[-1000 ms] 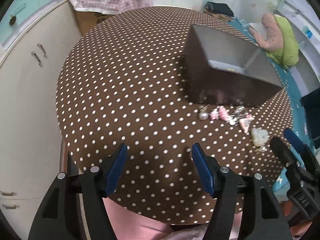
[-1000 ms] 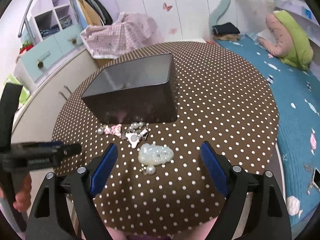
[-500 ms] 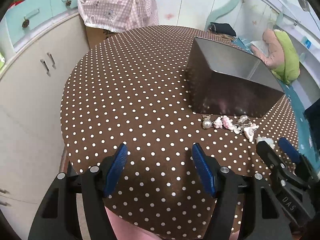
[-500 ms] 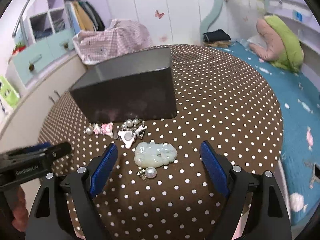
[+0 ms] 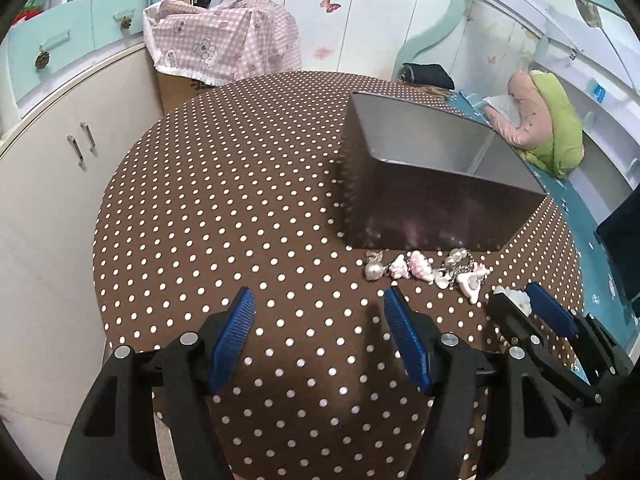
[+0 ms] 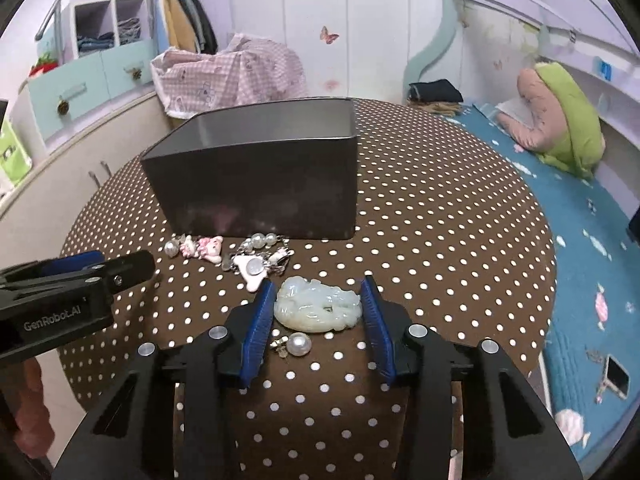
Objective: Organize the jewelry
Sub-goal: 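Lift the jade pendant with the right gripper while the left gripper grasps a white pearl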
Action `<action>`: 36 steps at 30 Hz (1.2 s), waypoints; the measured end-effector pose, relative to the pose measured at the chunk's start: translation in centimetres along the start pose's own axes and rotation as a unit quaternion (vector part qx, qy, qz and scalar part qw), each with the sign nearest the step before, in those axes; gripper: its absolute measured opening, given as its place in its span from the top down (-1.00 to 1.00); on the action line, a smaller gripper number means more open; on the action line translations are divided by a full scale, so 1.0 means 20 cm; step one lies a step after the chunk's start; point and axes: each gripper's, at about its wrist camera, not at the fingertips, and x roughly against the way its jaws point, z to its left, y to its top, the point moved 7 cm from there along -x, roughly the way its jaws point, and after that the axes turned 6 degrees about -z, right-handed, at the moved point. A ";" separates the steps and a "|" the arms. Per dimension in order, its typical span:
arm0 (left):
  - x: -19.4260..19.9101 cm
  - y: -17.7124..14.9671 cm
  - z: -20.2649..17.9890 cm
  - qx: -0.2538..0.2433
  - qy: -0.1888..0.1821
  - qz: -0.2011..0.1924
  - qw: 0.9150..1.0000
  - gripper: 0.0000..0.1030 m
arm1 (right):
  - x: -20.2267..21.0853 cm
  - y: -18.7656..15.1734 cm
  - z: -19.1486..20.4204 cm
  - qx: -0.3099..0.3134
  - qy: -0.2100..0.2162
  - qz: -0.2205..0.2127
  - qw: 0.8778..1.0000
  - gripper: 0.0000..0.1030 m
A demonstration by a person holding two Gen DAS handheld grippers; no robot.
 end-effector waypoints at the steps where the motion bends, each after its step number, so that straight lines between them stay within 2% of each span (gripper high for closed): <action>1: -0.01 0.01 0.00 0.001 0.002 0.001 1.000 -0.26 | 0.01 -0.01 -0.02 -0.003 0.001 0.000 1.000 0.16; 13: -0.10 0.08 -0.01 0.011 0.002 0.008 1.000 -0.26 | 0.02 0.07 -0.16 -0.029 -0.008 -0.012 0.999 0.16; 19: -0.14 0.09 -0.04 -0.014 0.031 -0.013 0.999 -0.20 | 0.02 0.11 -0.20 -0.040 -0.007 -0.017 0.999 0.15; 21: -0.14 0.08 -0.05 -0.031 0.040 -0.020 0.999 -0.07 | 0.02 0.12 -0.22 -0.043 -0.008 -0.021 0.999 0.15; 23: -0.13 0.07 -0.09 -0.043 0.025 -0.021 0.999 0.21 | 0.03 0.13 -0.23 -0.044 -0.010 -0.026 0.999 0.15; 25: -0.12 0.07 -0.13 -0.048 0.004 -0.021 0.999 0.81 | 0.02 0.14 -0.24 -0.045 -0.012 -0.026 0.999 0.15; 26: -0.12 0.06 -0.15 -0.047 -0.005 -0.020 0.999 0.82 | 0.02 0.14 -0.24 -0.047 -0.010 -0.026 0.998 0.15; 29: -0.12 0.06 -0.15 -0.052 0.003 -0.019 0.998 0.82 | 0.03 0.15 -0.25 -0.049 -0.009 -0.029 0.998 0.15; 33: -0.10 0.06 -0.10 -0.023 -0.016 -0.012 1.000 0.82 | 0.04 0.16 -0.27 -0.053 -0.006 -0.036 0.998 0.15; 36: -0.06 0.07 -0.07 -0.009 -0.029 -0.025 0.999 0.82 | 0.05 0.17 -0.27 -0.052 -0.008 -0.039 0.998 0.15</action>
